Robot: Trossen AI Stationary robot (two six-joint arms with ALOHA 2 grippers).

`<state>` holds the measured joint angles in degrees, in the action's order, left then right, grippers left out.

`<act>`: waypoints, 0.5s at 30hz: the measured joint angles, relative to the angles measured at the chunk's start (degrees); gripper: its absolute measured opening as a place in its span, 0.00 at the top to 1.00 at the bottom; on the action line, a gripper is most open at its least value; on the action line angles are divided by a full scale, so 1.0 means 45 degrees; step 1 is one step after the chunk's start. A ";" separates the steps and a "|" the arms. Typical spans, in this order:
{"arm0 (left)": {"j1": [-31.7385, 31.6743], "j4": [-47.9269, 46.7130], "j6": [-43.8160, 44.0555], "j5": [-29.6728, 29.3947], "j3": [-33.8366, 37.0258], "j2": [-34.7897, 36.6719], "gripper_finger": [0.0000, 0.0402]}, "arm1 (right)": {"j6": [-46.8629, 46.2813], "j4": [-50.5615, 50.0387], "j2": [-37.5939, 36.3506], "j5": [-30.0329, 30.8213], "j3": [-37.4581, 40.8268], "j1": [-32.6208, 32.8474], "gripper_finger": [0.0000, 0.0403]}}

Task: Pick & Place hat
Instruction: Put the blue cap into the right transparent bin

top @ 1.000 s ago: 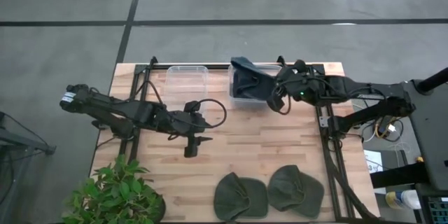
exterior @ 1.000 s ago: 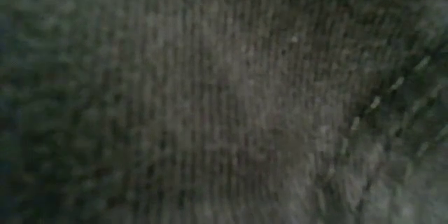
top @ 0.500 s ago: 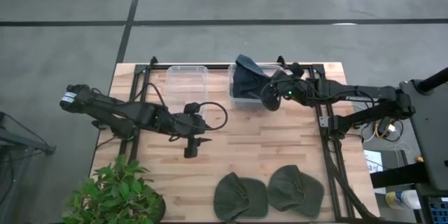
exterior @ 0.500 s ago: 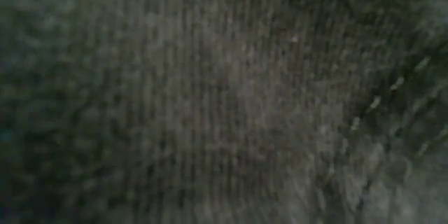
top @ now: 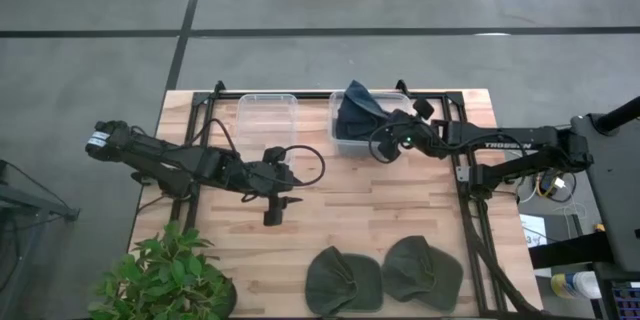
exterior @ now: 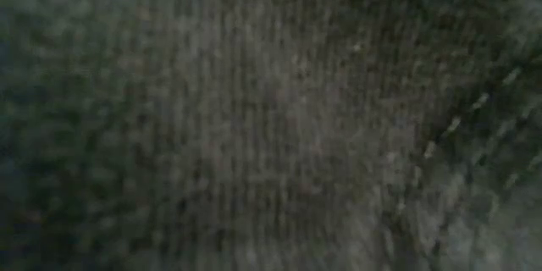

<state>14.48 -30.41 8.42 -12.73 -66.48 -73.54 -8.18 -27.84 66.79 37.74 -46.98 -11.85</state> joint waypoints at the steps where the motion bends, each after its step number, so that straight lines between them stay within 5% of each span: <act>1: 0.0000 0.0000 -0.0004 0.0000 0.0000 0.0000 0.54 | -0.0080 0.0001 -0.0001 0.0000 0.0094 -0.0009 0.97; 9: 0.0000 0.0000 0.0064 0.0000 0.0000 0.0000 0.54 | -0.0235 0.0023 -0.0001 0.0005 0.0300 -0.0017 0.95; 15: 0.0000 -0.0001 0.0093 0.0000 0.0005 0.0000 0.54 | -0.0059 -0.0186 0.0018 -0.0053 0.0032 -0.0017 0.78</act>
<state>14.48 -30.42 8.84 -12.73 -66.46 -73.54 -8.44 -28.68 66.87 37.50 -46.83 -11.92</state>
